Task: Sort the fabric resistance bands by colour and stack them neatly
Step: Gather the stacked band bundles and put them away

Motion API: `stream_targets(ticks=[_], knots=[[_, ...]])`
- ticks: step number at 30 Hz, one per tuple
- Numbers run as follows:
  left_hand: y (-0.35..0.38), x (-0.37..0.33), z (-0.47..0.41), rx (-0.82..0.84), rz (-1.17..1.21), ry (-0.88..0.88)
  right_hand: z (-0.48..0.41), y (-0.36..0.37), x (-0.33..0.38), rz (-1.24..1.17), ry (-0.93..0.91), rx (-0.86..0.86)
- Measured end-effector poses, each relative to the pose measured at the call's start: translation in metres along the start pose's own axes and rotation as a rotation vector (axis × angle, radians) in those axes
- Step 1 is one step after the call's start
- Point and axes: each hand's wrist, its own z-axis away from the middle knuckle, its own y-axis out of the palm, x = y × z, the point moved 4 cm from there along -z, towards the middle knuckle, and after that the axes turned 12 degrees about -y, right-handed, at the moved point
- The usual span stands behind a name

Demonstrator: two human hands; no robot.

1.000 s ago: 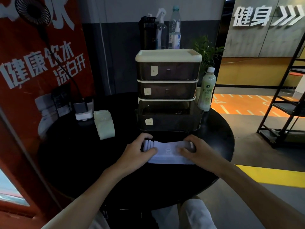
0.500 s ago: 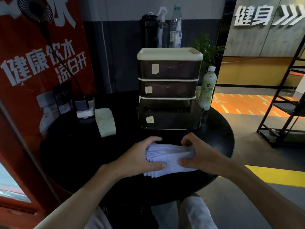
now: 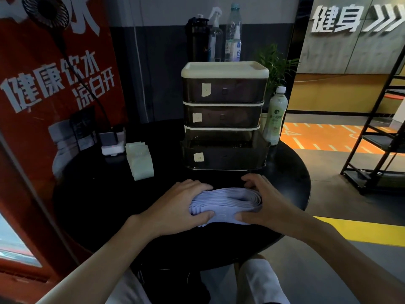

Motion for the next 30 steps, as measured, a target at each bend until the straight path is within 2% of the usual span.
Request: stream_targets(ticks=[7, 14, 23, 30], knots=[[-0.004, 0.004, -0.001, 0.007, -0.023, 0.022, -0.002, 0.008, 0.000, -0.054, 0.039, -0.011], [-0.001, 0.017, 0.006, 0.004, 0.207, -0.088, 0.002, 0.006, -0.003, -0.130, 0.048, -0.021], [0.007, 0.012, 0.010, 0.055, 0.267, -0.140, -0.006, 0.014, 0.000, -0.154, 0.027, -0.113], [0.005, 0.018, 0.011, 0.005, 0.298, -0.150, 0.002, 0.006, -0.004, -0.132, 0.046, -0.036]])
